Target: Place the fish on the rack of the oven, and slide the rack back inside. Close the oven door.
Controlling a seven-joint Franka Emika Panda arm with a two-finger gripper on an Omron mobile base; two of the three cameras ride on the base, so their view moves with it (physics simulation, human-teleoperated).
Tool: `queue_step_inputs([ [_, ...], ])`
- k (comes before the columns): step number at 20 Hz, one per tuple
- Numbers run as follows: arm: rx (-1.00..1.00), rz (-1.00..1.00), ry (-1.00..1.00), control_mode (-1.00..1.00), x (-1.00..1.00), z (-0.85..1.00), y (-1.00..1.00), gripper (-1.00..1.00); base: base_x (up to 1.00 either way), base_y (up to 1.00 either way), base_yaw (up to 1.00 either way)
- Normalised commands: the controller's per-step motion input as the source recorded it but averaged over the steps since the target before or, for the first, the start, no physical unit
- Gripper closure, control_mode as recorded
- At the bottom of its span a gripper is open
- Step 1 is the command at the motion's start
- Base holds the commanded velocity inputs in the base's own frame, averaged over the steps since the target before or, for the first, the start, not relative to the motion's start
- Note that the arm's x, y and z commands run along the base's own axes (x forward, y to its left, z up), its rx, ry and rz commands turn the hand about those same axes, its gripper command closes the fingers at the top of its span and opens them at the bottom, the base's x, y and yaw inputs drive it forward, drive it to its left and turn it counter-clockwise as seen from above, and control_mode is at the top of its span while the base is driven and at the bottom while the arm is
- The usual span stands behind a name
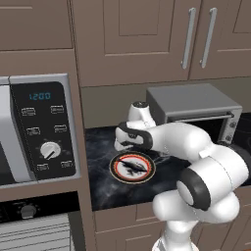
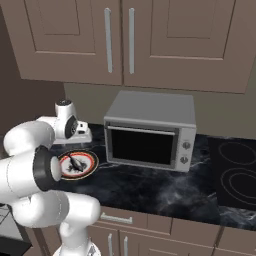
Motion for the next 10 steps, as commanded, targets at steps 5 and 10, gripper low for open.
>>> queue_step_inputs([
  [5, -0.04, 0.00, 0.11, -1.00, 0.03, -0.62, 0.00, -1.00, 0.00, 0.00, 0.00],
  [10, 0.00, 0.00, 0.10, -1.00, -0.11, -0.44, -0.08, -1.00, 0.00, 0.00, 0.00],
])
